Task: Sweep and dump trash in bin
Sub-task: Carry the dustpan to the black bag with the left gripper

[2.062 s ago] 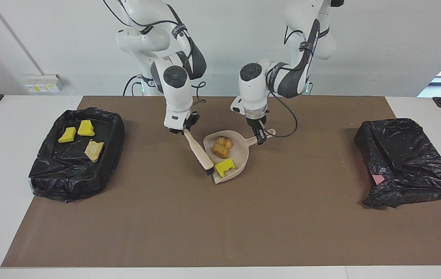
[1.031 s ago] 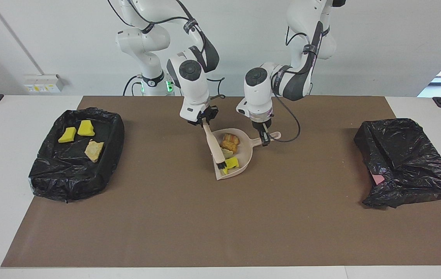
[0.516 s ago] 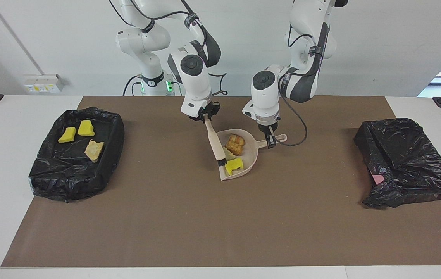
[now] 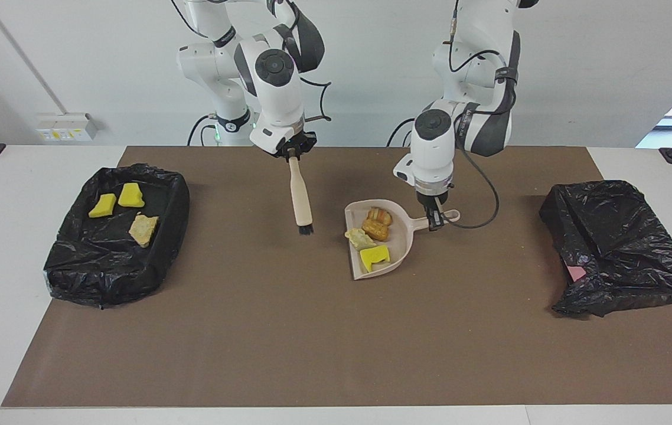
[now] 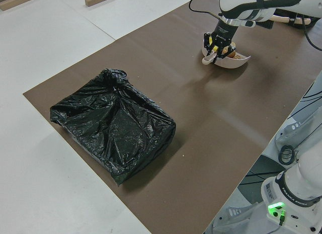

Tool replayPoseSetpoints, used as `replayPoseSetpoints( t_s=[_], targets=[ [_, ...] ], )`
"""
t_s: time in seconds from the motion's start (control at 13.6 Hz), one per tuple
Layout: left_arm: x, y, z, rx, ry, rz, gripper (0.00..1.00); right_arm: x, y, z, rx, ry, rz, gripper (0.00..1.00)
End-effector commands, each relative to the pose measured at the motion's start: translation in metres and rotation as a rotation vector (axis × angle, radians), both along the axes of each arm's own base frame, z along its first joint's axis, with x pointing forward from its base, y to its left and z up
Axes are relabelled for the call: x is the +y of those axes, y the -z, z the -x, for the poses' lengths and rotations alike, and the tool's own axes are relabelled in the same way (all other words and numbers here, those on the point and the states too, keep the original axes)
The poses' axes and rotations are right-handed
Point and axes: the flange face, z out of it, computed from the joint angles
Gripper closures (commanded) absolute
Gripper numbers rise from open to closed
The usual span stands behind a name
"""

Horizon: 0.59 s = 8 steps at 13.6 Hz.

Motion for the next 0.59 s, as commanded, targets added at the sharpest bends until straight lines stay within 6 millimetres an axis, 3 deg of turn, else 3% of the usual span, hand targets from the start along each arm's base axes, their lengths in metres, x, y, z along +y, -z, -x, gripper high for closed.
replayPoseSetpoints(
  t_s=[0.0,0.07,0.22,0.37,0.52],
  targets=[
    [0.058,-0.043,-0.011,-0.016,0.04,0.061,1.0,0.02,0.0,0.051,0.014,0.06,-0.008,1.0],
    [0.084,-0.054,-0.016,-0.02,0.052,0.072,1.0,0.029,0.003,0.066,0.02,0.083,-0.02,1.0],
    [0.141,-0.075,-0.023,-0.02,0.08,0.085,1.0,0.066,0.016,0.092,-0.007,0.117,-0.019,1.0],
    [0.215,-0.088,-0.031,-0.009,0.015,0.132,1.0,0.098,0.041,0.115,-0.025,0.141,-0.01,1.0],
    [0.276,-0.104,-0.034,-0.007,-0.007,0.134,1.0,0.107,0.064,0.143,-0.038,0.13,0.006,1.0]
  ],
)
